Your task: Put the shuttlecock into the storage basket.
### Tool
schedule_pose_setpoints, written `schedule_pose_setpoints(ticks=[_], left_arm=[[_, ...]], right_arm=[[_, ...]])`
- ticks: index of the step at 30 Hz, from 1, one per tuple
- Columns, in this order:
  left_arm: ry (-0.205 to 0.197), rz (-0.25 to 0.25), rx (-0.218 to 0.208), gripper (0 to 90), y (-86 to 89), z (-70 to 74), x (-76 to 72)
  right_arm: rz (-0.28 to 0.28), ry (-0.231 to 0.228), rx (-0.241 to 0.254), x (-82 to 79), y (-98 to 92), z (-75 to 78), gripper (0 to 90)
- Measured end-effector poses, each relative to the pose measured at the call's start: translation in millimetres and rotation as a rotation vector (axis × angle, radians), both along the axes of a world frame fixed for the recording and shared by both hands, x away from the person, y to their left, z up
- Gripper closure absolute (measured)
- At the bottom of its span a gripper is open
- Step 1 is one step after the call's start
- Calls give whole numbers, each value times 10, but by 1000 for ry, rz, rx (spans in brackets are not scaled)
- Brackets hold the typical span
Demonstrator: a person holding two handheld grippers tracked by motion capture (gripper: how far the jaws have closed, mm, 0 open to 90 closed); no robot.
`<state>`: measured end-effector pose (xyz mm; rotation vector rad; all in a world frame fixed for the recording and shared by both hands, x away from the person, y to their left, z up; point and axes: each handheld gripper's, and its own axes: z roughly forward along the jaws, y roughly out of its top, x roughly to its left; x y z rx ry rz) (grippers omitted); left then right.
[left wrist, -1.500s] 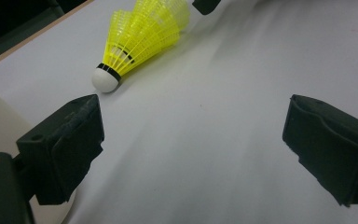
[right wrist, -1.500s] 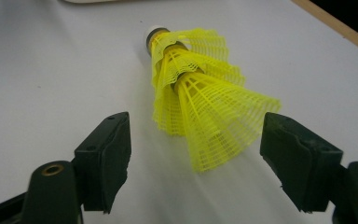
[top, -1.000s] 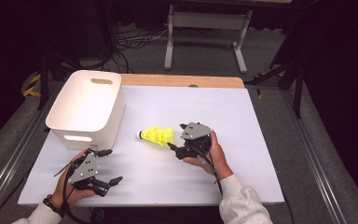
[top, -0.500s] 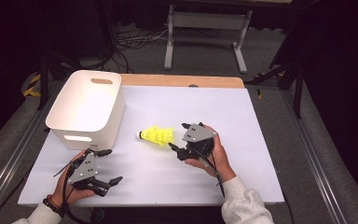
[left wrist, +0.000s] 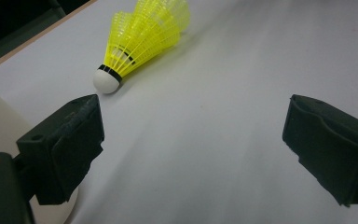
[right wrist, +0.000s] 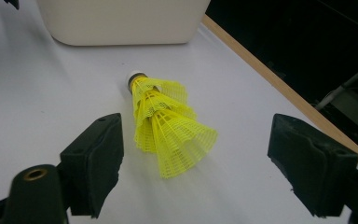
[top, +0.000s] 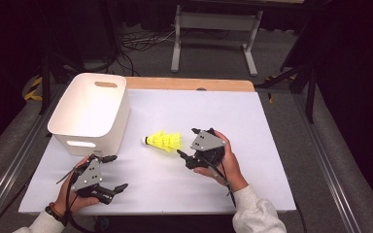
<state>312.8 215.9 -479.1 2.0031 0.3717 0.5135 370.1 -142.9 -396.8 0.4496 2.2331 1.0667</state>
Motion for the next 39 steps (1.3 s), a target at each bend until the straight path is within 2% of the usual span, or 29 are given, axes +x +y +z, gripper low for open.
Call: schedule_pose_setpoints(ticks=[16,39], left_arm=[[-2,1,-2,62,13,3,-2],[-1,1,-1,62,7,0,-1]], right_arm=[[-2,-17,-17,-109,-74,6,173],[-36,-31,-30,-245,-323,13,173]])
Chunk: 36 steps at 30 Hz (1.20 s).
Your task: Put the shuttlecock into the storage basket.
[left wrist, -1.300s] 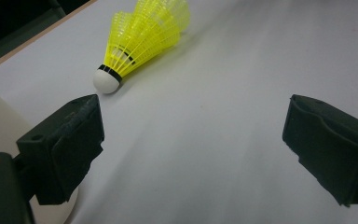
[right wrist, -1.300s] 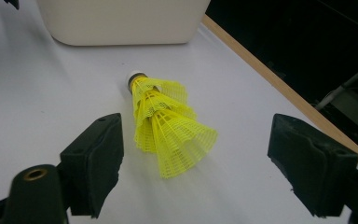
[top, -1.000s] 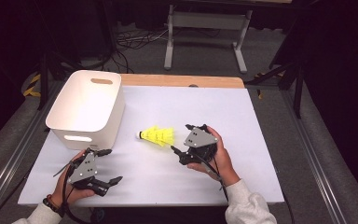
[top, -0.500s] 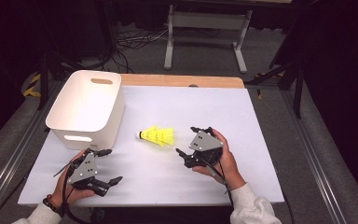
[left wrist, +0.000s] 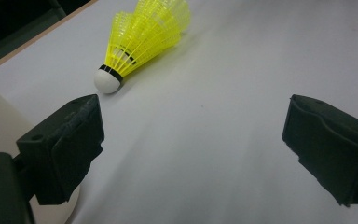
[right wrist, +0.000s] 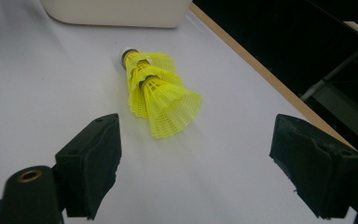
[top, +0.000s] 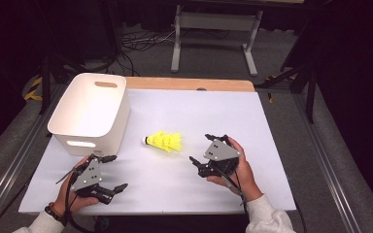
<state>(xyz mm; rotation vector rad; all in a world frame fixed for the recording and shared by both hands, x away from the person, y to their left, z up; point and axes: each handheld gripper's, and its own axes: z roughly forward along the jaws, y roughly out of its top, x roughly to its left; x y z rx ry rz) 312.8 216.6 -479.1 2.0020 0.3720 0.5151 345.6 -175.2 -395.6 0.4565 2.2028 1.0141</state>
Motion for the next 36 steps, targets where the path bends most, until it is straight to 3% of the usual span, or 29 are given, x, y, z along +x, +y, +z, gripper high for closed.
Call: schedule_pose_setpoints(ticks=[8,25,36], left_arm=[[-1,1,0,62,-4,-2,0],[-1,2,3,62,-9,-3,-2],[-3,6,1,62,-3,0,-2]], right_arm=[[-18,-7,-23,-59,-91,-31,172],[-47,-17,-24,-190,-321,-92,172],[-58,-31,46,-295,-545,-163,174]])
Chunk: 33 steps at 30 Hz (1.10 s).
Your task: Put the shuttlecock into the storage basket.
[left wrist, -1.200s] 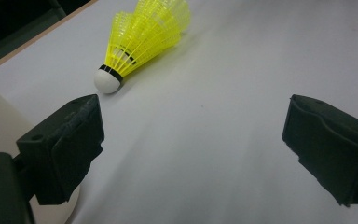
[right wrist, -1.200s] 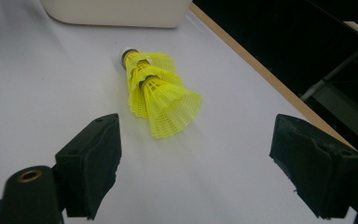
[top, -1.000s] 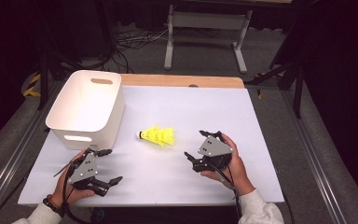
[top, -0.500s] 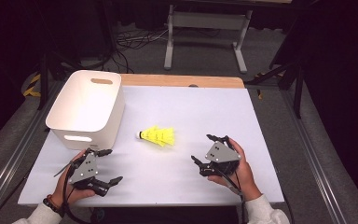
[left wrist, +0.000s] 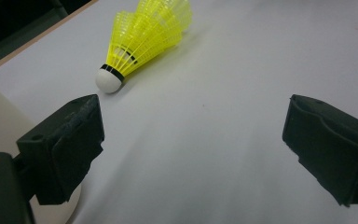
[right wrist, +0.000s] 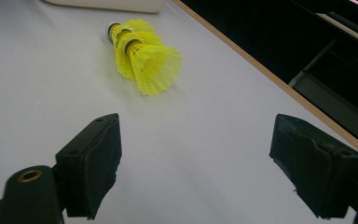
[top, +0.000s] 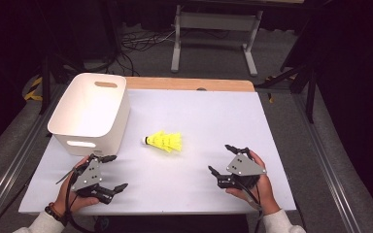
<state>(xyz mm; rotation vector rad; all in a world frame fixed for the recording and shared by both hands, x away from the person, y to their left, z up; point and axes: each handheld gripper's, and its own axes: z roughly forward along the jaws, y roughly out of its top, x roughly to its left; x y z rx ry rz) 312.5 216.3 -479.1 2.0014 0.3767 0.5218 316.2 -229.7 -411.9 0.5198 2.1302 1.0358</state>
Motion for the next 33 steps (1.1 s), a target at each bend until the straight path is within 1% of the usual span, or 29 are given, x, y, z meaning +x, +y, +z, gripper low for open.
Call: schedule_pose_setpoints(ticks=[1,2,3,4,6,11,17,19,21,23,26,27,30,33], left_arm=[[0,0,0,62,0,0,0],[0,1,1,62,-1,0,-1],[1,-1,1,62,-2,-1,0],[1,-1,1,62,-2,-1,0],[0,-1,3,62,-5,-2,0],[1,0,1,62,-4,0,-1],[2,-3,6,62,-8,-1,-1],[1,-3,4,62,-8,-3,0],[2,-2,3,62,-7,-3,0],[3,-4,7,62,-8,-2,-1],[2,-2,5,62,-14,-4,0],[-1,-6,9,62,-20,-3,1],[-1,-7,12,62,-21,-5,1],[4,-3,5,62,-16,-6,2]], right_arm=[[0,0,0,0,0,0,174],[6,-1,13,-10,-26,-11,173],[17,-5,46,-31,-83,-34,173],[17,-5,46,-31,-83,-34,173],[18,-3,62,-47,-132,-54,171],[-2,0,59,-58,-204,-117,164],[-2,11,62,-67,-273,-195,151],[2,25,74,-71,-298,-234,140],[-10,29,68,-74,-306,-257,130],[-16,32,73,-83,-320,-290,106],[-10,31,76,-86,-323,-307,101],[-14,42,69,-68,-310,-340,85],[-16,50,55,-51,-292,-368,79],[-15,64,58,-40,-280,-383,74]])
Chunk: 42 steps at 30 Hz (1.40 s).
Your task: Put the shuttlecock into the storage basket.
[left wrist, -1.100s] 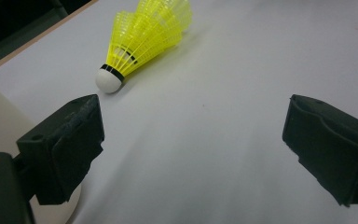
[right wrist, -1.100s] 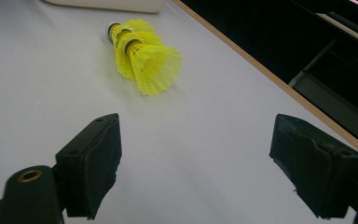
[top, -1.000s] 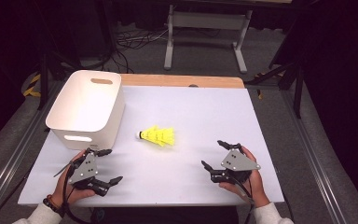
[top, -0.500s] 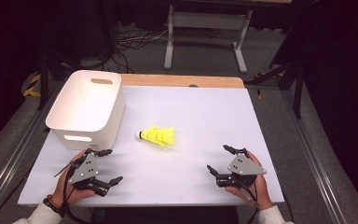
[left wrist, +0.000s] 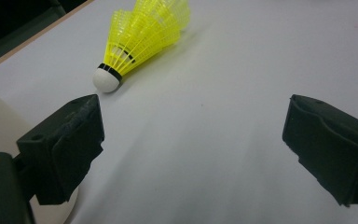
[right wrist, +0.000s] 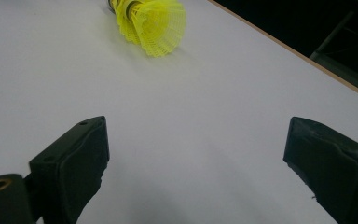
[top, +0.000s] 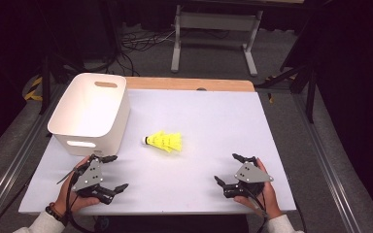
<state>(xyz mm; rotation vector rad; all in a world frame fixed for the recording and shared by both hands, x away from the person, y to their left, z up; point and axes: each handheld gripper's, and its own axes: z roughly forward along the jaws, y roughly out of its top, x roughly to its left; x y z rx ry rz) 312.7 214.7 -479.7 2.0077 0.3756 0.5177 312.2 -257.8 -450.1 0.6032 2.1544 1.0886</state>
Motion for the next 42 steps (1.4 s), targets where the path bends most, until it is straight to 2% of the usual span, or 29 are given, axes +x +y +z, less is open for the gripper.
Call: schedule_pose_setpoints(ticks=[3,11,24,42], left_arm=[[-2,-3,2,62,-1,0,-1],[-2,2,3,62,1,-5,9],[0,1,7,62,-4,-9,13],[9,2,6,63,-2,-18,27]], right_arm=[[-4,0,-7,2,11,1,71],[-20,1,16,48,49,32,71],[-43,37,26,107,89,44,69],[-35,47,27,204,189,105,66]])
